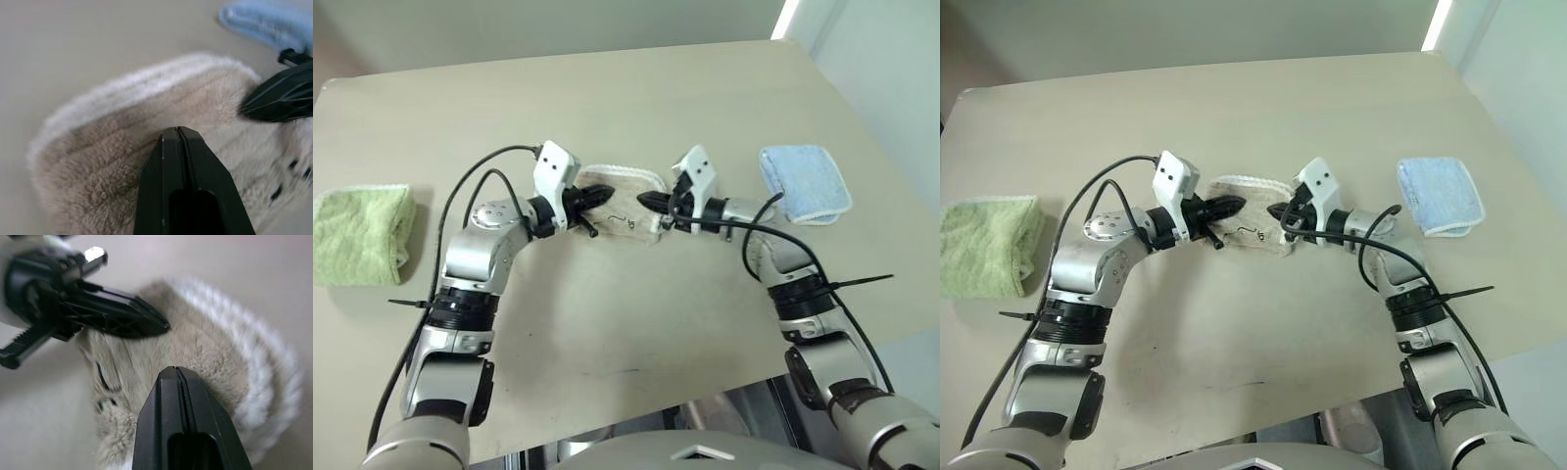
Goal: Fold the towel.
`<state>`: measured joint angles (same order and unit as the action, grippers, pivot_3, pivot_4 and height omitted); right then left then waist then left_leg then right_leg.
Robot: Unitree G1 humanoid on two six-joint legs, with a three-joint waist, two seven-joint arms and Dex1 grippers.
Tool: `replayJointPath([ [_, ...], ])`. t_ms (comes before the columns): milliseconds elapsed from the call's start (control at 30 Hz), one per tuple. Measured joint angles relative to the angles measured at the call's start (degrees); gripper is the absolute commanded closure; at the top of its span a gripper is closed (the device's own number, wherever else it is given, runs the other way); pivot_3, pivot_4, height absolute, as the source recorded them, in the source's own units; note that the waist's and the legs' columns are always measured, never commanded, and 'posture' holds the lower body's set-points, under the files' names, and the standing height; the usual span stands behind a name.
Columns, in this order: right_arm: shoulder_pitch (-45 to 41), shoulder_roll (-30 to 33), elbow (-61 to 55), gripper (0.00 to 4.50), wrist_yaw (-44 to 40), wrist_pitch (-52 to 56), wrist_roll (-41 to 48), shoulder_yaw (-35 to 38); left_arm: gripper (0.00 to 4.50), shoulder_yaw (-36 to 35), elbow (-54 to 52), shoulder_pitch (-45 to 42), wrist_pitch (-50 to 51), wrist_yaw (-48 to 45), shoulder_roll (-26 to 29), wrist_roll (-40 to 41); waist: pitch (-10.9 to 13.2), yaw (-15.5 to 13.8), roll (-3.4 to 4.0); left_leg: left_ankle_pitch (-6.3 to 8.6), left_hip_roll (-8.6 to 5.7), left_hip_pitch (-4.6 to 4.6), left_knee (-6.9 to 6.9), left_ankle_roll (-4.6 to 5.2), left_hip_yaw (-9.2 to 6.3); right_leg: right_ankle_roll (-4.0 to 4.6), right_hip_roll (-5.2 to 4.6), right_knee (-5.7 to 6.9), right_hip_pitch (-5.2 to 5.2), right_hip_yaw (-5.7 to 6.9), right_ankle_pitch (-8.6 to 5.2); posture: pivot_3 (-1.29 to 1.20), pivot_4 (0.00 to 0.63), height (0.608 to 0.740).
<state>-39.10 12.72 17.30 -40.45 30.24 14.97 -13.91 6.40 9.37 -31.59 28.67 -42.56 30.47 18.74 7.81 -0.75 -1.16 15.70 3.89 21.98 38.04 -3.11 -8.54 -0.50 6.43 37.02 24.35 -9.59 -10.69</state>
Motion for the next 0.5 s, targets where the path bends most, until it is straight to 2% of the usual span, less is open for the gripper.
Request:
replayJointPath([
  [167, -0.80, -1.43, 5.25, 4.50, 0.53, -3.78, -2.87, -0.62, 4.47, 2.35, 1.90, 1.46, -4.79, -0.92, 0.32, -5.30, -0.29, 0.18, 0.04, 0.08, 0.03, -0.13, 0.05, 0.29, -0.18, 0.11, 0.00, -0.01, -0.23, -0.01, 0.06, 0.00, 0.150, 0.740],
  [267, -0.02, -1.36, 4.54, 4.50, 0.49, -4.22, -2.85, -0.05, 4.47, 1.19, 1.90, 2.08, -5.10, -0.74, -0.42, -5.10, -0.30, 0.23, 0.05, 0.03, 0.02, -0.13, 0.05, 0.55, -0.21, 0.26, 0.01, -0.01, -0.28, 0.03, 0.18, 0.00, 0.150, 0.740],
  [367, 1.64, -0.53, 1.22, 4.50, 0.22, -4.04, -2.58, 1.07, 4.47, -3.28, 1.75, 2.99, -3.27, 0.28, -2.99, -1.66, -0.29, 0.18, 0.06, -0.01, 0.04, -0.10, 0.03, 0.60, -0.25, 0.37, 0.06, -0.01, -0.26, 0.08, 0.29, 0.00, 0.150, 0.740],
  [500, 2.67, 0.97, -5.71, 4.50, 0.13, -1.12, -0.27, 4.16, 4.47, -13.07, -1.28, 2.70, 2.89, 3.18, -6.88, 8.31, -0.26, 0.17, 0.06, -0.14, 0.02, -0.06, 0.07, 0.51, 0.03, 0.40, 0.19, -0.01, -0.23, 0.10, 0.41, 0.00, 0.150, 0.740],
])
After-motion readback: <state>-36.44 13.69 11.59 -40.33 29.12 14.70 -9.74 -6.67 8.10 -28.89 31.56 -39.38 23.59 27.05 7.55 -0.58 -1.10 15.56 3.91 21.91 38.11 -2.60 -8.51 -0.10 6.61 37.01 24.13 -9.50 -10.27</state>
